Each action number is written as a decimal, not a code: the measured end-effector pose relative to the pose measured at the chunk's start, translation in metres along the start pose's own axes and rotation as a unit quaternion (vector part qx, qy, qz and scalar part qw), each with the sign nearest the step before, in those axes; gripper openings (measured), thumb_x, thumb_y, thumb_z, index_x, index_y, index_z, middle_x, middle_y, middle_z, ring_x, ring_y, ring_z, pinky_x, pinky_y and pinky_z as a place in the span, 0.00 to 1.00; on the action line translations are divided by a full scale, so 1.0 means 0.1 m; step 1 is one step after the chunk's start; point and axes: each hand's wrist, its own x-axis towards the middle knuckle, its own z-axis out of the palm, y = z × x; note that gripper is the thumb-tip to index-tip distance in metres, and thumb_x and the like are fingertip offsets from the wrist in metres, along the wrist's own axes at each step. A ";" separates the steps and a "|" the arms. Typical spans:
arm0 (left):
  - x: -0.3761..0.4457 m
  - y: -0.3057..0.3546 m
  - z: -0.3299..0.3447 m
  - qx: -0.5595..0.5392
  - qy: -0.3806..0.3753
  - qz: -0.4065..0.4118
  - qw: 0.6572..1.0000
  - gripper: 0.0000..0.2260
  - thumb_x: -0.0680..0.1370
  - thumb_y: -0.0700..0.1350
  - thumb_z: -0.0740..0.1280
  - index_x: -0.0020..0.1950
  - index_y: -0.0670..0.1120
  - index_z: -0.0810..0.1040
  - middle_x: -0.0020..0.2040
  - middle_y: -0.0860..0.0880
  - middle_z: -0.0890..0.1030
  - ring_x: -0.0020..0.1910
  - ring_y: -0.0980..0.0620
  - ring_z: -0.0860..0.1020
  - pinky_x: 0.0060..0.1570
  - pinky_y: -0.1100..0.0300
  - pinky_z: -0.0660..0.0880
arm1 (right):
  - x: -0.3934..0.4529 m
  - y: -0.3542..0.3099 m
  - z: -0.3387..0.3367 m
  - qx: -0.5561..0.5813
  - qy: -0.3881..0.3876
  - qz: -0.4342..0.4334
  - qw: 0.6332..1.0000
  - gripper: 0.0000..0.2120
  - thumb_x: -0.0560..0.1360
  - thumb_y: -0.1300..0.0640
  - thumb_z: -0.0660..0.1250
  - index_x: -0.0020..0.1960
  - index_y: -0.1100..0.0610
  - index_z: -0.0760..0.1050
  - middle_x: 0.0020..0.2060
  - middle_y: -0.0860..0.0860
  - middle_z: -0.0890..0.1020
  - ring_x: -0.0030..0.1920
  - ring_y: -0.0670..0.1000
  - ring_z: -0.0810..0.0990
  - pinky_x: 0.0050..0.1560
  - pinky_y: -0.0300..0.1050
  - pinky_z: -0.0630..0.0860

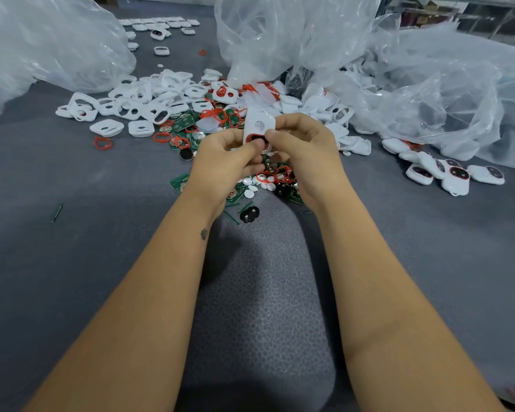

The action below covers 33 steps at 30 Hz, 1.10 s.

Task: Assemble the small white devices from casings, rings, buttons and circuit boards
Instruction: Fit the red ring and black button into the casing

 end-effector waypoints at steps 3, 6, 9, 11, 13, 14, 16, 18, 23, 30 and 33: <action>0.00 0.01 0.00 0.002 -0.006 -0.015 1.000 0.04 0.78 0.38 0.68 0.47 0.45 0.81 0.40 0.49 0.80 0.40 0.55 0.77 0.41 0.62 0.79 | 0.00 0.00 -0.02 0.013 0.004 0.012 1.000 0.06 0.75 0.68 0.67 0.45 0.57 0.78 0.39 0.51 0.80 0.38 0.47 0.78 0.40 0.41 0.73; 0.00 0.02 -0.01 0.007 -0.014 -0.014 1.000 0.05 0.78 0.38 0.68 0.45 0.46 0.81 0.37 0.51 0.81 0.41 0.55 0.78 0.41 0.62 0.79 | 0.01 -0.01 -0.02 0.020 0.003 0.021 1.000 0.05 0.75 0.67 0.66 0.46 0.58 0.77 0.39 0.51 0.80 0.36 0.45 0.77 0.42 0.41 0.74; 0.00 0.02 -0.03 0.027 -0.030 -0.007 0.999 0.04 0.77 0.39 0.69 0.46 0.46 0.82 0.41 0.50 0.81 0.42 0.55 0.79 0.43 0.62 0.79 | 0.00 -0.02 -0.01 0.025 0.001 0.027 0.999 0.05 0.76 0.68 0.66 0.47 0.59 0.76 0.40 0.53 0.80 0.36 0.46 0.77 0.39 0.40 0.74; -0.01 0.03 -0.04 0.028 -0.038 -0.006 0.999 0.04 0.78 0.39 0.69 0.46 0.47 0.82 0.42 0.50 0.82 0.42 0.55 0.79 0.43 0.62 0.79 | 0.00 -0.03 -0.01 0.027 0.000 0.027 0.999 0.04 0.76 0.67 0.65 0.47 0.60 0.76 0.41 0.54 0.80 0.35 0.45 0.76 0.37 0.37 0.73; -0.02 0.04 -0.04 0.000 -0.034 -0.012 0.999 0.06 0.78 0.39 0.68 0.44 0.47 0.82 0.41 0.51 0.83 0.41 0.55 0.79 0.42 0.60 0.80 | 0.00 -0.03 -0.02 0.034 -0.005 0.027 0.999 0.04 0.76 0.67 0.66 0.49 0.61 0.76 0.41 0.54 0.79 0.33 0.43 0.76 0.37 0.37 0.73; -0.02 0.05 -0.04 -0.017 -0.032 -0.016 0.999 0.07 0.78 0.39 0.67 0.43 0.47 0.82 0.40 0.51 0.83 0.40 0.56 0.79 0.42 0.60 0.80 | 0.00 -0.03 -0.02 0.038 -0.008 0.026 0.999 0.04 0.76 0.67 0.66 0.50 0.62 0.76 0.39 0.53 0.79 0.33 0.42 0.76 0.37 0.37 0.73; -0.01 0.06 -0.04 -0.047 -0.032 -0.024 0.998 0.07 0.79 0.39 0.66 0.43 0.45 0.81 0.39 0.51 0.83 0.39 0.54 0.79 0.41 0.59 0.80 | -0.01 -0.04 -0.02 0.044 -0.014 0.026 0.999 0.03 0.76 0.67 0.65 0.48 0.61 0.75 0.36 0.51 0.79 0.31 0.42 0.76 0.36 0.36 0.73; 0.00 0.07 -0.05 -0.067 -0.037 -0.026 0.997 0.07 0.80 0.40 0.63 0.45 0.44 0.80 0.41 0.49 0.82 0.39 0.53 0.79 0.40 0.58 0.79 | -0.01 -0.04 -0.02 0.048 -0.020 0.029 0.998 0.05 0.76 0.67 0.65 0.45 0.59 0.75 0.34 0.49 0.79 0.31 0.42 0.77 0.35 0.36 0.73; 0.00 0.06 -0.03 -0.086 -0.032 -0.023 0.995 0.09 0.82 0.42 0.61 0.45 0.46 0.78 0.42 0.50 0.83 0.41 0.54 0.80 0.39 0.59 0.78 | -0.01 -0.05 -0.03 0.053 -0.029 0.023 0.998 0.06 0.76 0.68 0.65 0.44 0.59 0.73 0.32 0.51 0.80 0.31 0.45 0.77 0.34 0.36 0.72; 0.00 0.05 -0.05 -0.091 -0.032 -0.013 0.995 0.07 0.80 0.38 0.63 0.45 0.45 0.78 0.37 0.52 0.83 0.39 0.56 0.80 0.40 0.60 0.79 | -0.02 -0.05 0.01 0.046 -0.026 0.003 0.999 0.08 0.76 0.70 0.66 0.43 0.58 0.73 0.35 0.58 0.75 0.31 0.45 0.75 0.34 0.36 0.72; 0.00 0.06 -0.05 -0.115 -0.023 -0.022 0.993 0.08 0.80 0.38 0.62 0.43 0.43 0.79 0.38 0.50 0.83 0.38 0.55 0.80 0.39 0.59 0.78 | -0.02 -0.05 0.02 0.047 -0.024 0.001 0.999 0.09 0.76 0.70 0.65 0.44 0.57 0.73 0.36 0.56 0.76 0.34 0.47 0.74 0.37 0.39 0.70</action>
